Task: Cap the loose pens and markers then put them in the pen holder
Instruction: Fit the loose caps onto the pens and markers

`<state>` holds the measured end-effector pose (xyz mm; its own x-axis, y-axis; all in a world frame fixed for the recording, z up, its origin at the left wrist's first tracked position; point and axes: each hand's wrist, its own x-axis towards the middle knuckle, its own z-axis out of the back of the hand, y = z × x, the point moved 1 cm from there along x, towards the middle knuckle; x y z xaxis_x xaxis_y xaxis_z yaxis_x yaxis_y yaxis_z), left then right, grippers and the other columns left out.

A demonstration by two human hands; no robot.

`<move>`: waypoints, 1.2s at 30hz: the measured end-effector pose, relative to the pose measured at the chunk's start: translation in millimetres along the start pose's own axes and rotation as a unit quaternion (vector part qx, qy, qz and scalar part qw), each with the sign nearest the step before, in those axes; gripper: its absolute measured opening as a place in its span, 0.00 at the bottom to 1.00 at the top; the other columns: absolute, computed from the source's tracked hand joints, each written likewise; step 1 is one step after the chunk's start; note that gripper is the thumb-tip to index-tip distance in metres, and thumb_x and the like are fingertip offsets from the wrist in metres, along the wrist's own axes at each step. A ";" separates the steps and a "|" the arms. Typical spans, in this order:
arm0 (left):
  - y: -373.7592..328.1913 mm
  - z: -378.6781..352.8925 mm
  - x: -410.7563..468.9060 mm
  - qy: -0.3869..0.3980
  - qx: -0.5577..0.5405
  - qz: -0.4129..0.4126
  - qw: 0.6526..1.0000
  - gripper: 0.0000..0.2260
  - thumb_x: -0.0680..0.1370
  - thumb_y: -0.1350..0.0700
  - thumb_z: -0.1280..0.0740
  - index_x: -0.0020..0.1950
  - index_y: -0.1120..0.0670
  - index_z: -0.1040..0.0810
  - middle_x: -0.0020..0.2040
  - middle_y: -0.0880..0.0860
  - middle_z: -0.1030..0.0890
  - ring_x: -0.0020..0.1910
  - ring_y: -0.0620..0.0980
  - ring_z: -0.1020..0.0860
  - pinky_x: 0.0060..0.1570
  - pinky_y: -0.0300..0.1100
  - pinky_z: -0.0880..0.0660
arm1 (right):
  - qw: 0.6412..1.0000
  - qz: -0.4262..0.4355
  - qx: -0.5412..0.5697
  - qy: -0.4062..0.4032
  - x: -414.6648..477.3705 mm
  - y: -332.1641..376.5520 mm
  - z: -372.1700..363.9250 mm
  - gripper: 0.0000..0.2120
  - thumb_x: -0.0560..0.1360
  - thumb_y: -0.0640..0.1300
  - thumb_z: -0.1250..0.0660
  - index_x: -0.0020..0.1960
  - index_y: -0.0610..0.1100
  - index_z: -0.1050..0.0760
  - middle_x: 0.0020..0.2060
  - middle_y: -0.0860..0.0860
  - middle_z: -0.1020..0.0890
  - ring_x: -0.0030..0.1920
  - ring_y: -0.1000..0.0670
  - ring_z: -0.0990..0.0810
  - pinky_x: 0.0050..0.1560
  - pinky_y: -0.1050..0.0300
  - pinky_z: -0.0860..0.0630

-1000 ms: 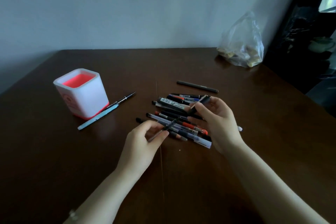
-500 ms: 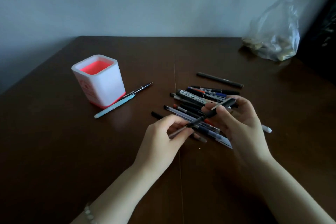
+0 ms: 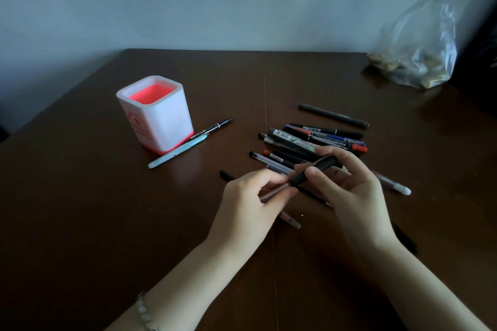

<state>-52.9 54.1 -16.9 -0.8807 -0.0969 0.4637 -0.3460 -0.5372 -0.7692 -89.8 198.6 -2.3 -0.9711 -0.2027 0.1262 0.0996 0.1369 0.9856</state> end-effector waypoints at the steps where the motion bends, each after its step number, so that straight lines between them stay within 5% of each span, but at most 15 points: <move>1: 0.9 0.6 0.1 -0.007 0.003 0.000 1.000 0.07 0.70 0.57 0.29 0.47 0.57 0.17 0.41 0.50 0.16 0.41 0.41 0.19 0.39 0.31 0.23 | 1.000 0.002 0.000 0.002 -1.3 -0.4 -1.4 0.14 0.68 0.39 0.34 0.53 0.46 0.25 0.43 0.47 0.15 0.45 0.49 0.16 0.45 0.57 0.19; 14: -3.2 7.9 5.9 0.074 -0.158 0.168 0.970 0.02 0.70 0.61 0.28 0.40 0.55 0.18 0.24 0.46 0.23 0.25 0.40 0.25 0.28 0.29 0.31 | 0.994 0.098 -0.036 0.029 -5.3 -0.9 -0.6 0.12 0.66 0.38 0.33 0.50 0.44 0.26 0.42 0.47 0.15 0.43 0.50 0.15 0.43 0.61 0.20; 17: -1.6 7.5 9.8 0.074 -0.079 0.119 0.987 0.04 0.71 0.59 0.29 0.45 0.54 0.19 0.37 0.44 0.19 0.38 0.39 0.20 0.39 0.29 0.27 | 0.992 0.111 -0.057 0.009 -2.3 -4.4 -1.3 0.09 0.67 0.33 0.31 0.46 0.42 0.25 0.42 0.49 0.15 0.43 0.54 0.16 0.43 0.65 0.21; 21: 10.1 21.2 16.9 -0.028 0.111 0.037 0.993 0.08 0.73 0.56 0.30 0.50 0.55 0.20 0.46 0.48 0.20 0.45 0.39 0.24 0.45 0.25 0.31 | 0.945 0.161 -0.284 0.005 -2.9 -9.5 -0.1 0.15 0.66 0.34 0.28 0.42 0.52 0.24 0.40 0.59 0.17 0.47 0.63 0.20 0.48 0.73 0.26; 26: 37.9 62.6 29.3 -0.077 0.372 0.102 0.920 0.10 0.76 0.59 0.37 0.57 0.56 0.24 0.55 0.54 0.22 0.53 0.54 0.24 0.52 0.46 0.30 | 0.870 0.163 -0.459 0.071 -6.3 -10.3 -1.2 0.14 0.69 0.35 0.29 0.46 0.54 0.23 0.42 0.63 0.23 0.46 0.62 0.23 0.48 0.73 0.31; 29: 50.3 69.9 31.8 -0.044 0.430 0.187 0.882 0.12 0.78 0.60 0.39 0.61 0.55 0.28 0.58 0.54 0.24 0.56 0.53 0.26 0.52 0.46 0.29 | 0.856 0.166 -0.483 0.080 -6.7 -2.7 -3.1 0.12 0.69 0.35 0.30 0.47 0.51 0.20 0.43 0.60 0.22 0.47 0.60 0.23 0.47 0.72 0.31; 36: 58.3 67.5 30.3 -0.026 0.518 0.236 0.821 0.10 0.78 0.57 0.39 0.58 0.55 0.28 0.57 0.57 0.25 0.56 0.56 0.29 0.52 0.47 0.31 | 0.846 0.112 -0.511 0.100 -31.1 1.4 28.1 0.13 0.69 0.38 0.30 0.45 0.57 0.23 0.43 0.65 0.23 0.47 0.64 0.24 0.47 0.70 0.30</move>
<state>-77.9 -36.7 -18.0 -0.8129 -0.5211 0.2603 0.5159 -0.8515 -0.0937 -65.6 232.3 -8.0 -0.8569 -0.4567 0.2391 0.5115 -0.6960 0.5040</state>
